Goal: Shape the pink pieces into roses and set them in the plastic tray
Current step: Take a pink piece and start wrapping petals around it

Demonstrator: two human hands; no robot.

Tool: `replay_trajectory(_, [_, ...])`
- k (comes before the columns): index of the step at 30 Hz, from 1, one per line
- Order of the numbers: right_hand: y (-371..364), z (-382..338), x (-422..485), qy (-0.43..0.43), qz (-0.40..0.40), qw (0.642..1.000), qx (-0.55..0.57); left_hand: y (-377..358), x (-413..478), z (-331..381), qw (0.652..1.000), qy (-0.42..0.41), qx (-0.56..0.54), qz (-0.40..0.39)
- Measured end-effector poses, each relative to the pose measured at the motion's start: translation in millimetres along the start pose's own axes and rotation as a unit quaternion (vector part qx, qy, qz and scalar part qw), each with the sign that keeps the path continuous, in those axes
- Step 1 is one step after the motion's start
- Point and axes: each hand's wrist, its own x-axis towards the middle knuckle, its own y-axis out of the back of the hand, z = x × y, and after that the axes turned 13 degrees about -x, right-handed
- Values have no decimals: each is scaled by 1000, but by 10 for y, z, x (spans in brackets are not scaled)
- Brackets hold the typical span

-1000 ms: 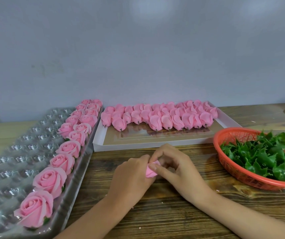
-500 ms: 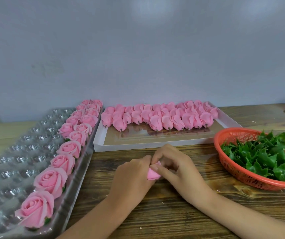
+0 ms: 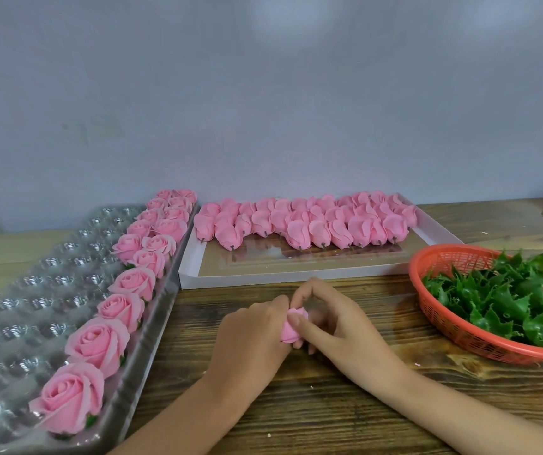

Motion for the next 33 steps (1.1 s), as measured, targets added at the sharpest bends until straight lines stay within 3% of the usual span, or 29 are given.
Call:
replay_trajectory(6, [66,-1,38,91,-11,985,-145,-9,13,-6,1000,-3,-14,2])
replay_trajectory(14, [-43,34,5,-26,-9,1000,-1,-11,-13,1,999,-9,28,23])
replay_trajectory(18, [-30,29,-1,-12,-13,1000,0,-23,-11,-21,999,-21,29,11])
replay_trajectory(24, [58,9,40,93,-19,985,-143,-22,36,-21,1000,-20,-7,2])
replay_trajectory(30, [-13,36,9,-10,-13,1000,-22,-13,10,-19,1000,-24,1,7])
replay_trajectory(33, [-14,41,13,-12,-19,1000,-9,-26,0,-35,1000,-27,-1,7])
